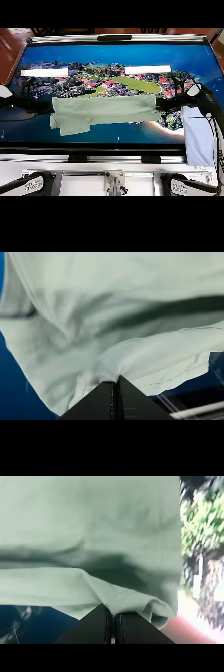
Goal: Fold the shirts.
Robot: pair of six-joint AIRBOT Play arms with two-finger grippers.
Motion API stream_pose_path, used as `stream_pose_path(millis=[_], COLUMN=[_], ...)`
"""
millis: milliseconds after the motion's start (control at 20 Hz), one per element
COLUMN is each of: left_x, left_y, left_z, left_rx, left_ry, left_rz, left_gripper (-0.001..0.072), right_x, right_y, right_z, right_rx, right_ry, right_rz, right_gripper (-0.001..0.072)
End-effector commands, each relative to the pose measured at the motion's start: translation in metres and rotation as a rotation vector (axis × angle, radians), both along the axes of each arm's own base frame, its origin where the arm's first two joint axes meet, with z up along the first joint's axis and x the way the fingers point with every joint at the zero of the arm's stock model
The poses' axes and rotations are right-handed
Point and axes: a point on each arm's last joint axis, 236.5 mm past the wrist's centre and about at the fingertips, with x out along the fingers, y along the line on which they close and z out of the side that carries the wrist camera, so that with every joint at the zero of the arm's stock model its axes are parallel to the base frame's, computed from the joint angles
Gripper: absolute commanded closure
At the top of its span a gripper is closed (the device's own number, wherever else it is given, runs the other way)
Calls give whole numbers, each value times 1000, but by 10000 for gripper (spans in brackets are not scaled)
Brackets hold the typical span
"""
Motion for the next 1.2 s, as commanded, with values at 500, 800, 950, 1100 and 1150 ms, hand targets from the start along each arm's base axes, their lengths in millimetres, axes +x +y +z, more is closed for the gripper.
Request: stream_pose_path(millis=[500, 800, 950, 1100, 1150], left_x=[99, 100, 99, 97, 97], left_y=[9, 22, 5, 1, 1], left_z=[-6, -10, -26, -39, -39], left_rx=[-102, -109, -113, -119, -119], left_ry=[-15, -8, 29, 61, 62], left_rz=[84, 115, 80, 77, 78], left_gripper=[671, 672, 672, 670, 654], right_x=[70, 75, 74, 66, 64], right_y=[3, 3, 4, 5, 4], right_z=[-21, -19, -19, -27, -30], right_rx=[19, 27, 37, 40, 34], right_ry=[-59, -73, -63, -17, -6], right_rz=[-110, -137, -154, -145, -143], right_gripper=[636, 636, 635, 609, 609])
